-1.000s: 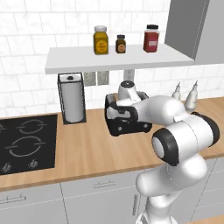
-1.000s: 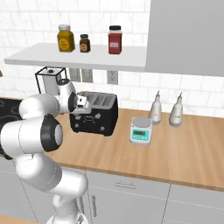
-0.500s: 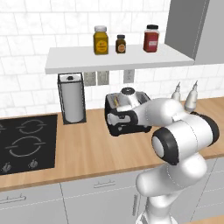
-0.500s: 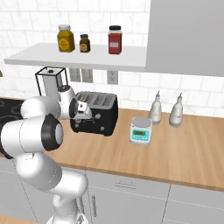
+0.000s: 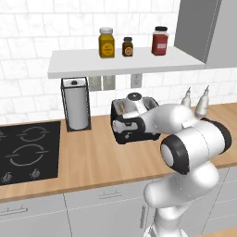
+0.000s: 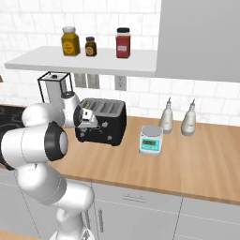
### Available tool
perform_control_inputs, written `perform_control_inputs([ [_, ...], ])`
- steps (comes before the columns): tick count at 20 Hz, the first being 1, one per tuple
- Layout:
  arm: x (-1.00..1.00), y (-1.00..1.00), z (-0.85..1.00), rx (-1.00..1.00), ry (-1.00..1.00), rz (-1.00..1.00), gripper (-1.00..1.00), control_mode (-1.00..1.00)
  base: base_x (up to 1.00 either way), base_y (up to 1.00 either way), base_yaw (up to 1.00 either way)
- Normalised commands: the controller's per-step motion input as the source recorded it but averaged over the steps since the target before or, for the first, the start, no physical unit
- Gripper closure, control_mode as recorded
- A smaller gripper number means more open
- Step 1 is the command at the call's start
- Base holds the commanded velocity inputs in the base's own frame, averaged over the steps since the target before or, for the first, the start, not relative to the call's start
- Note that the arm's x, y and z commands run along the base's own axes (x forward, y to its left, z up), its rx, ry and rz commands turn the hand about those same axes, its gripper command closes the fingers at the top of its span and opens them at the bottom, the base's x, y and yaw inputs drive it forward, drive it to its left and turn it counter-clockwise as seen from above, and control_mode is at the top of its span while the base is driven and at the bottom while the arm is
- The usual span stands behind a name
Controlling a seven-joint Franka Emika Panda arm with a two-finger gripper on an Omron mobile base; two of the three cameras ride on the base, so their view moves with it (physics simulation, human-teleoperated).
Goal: Start the toaster. Once the lever pops up, take the bread to the plate on the dining counter.
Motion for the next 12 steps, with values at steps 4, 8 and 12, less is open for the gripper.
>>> perform_control_inputs([
  [4,-0.60,-0.01,-0.23,0.00,-0.14,-0.01,1.00,-1.00,0.00,0.00,0.00],
  [8,-0.55,-0.02,0.81,0.00,-0.06,0.00,1.00,-1.00,0.00,0.00,0.00],
  [12,-0.62,-0.02,1.00,0.00,-0.09,0.00,1.00,-1.00,0.00,0.00,0.00],
])
